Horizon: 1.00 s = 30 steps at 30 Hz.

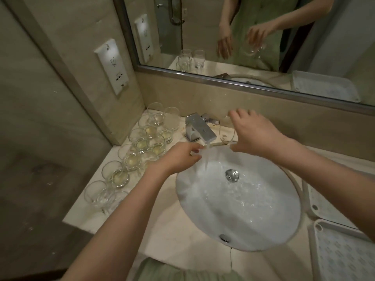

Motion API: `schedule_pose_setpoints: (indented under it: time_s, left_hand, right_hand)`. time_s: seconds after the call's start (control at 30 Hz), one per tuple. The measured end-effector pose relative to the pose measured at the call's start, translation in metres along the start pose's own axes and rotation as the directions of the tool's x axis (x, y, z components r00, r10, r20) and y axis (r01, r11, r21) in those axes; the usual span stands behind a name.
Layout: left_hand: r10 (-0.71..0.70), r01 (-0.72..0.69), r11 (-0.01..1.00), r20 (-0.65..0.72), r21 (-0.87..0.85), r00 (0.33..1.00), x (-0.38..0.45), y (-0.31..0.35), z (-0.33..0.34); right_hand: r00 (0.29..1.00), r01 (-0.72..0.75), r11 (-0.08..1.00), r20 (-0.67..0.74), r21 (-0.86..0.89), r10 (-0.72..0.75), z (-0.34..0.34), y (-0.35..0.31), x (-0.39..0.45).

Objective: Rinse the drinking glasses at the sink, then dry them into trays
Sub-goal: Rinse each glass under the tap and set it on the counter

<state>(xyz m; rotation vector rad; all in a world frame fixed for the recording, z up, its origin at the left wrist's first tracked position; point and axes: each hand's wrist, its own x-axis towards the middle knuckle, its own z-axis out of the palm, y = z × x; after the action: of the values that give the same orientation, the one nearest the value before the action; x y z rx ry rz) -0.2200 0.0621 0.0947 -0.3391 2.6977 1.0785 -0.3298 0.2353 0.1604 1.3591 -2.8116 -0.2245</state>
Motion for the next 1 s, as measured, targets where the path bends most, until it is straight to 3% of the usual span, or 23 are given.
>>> schedule_pose_setpoints:
  time_s: [0.1,0.27,0.43,0.53,0.63,0.83,1.0]
  left_hand:
    - [-0.038,0.039,0.999,-0.061,0.018,0.997,-0.019,-0.019,-0.017]
    - [-0.2,0.215,0.975,-0.201,0.053,0.959,-0.058,-0.07,-0.04]
    - [-0.379,0.42,0.904,-0.307,0.079,0.873,-0.091,-0.119,-0.055]
    - [-0.438,0.496,0.858,-0.313,0.134,0.842,-0.098,-0.144,-0.058]
    - [-0.509,0.557,0.818,-0.269,0.147,0.818,-0.097,-0.167,-0.056]
    - [-0.557,0.58,0.806,-0.177,0.122,0.811,-0.082,-0.194,-0.052]
    - [-0.556,0.571,0.811,-0.139,0.128,0.82,-0.072,-0.207,-0.045]
  right_hand:
    - [1.0,-0.011,0.848,0.001,0.53,0.013,-0.016,-0.025,0.003]
    - [0.99,0.067,0.637,0.027,0.768,-0.136,0.012,-0.099,0.016]
    - [0.947,0.185,0.576,0.012,0.796,-0.321,0.055,-0.17,0.038]
    - [0.921,0.3,0.691,-0.012,0.657,-0.388,0.075,-0.196,0.052]
    - [0.897,0.301,0.701,0.058,0.647,-0.439,0.091,-0.212,0.064]
    - [0.837,0.402,0.702,0.076,0.588,-0.542,0.112,-0.229,0.085]
    - [0.83,0.51,0.751,-0.011,0.419,-0.557,0.122,-0.234,0.096]
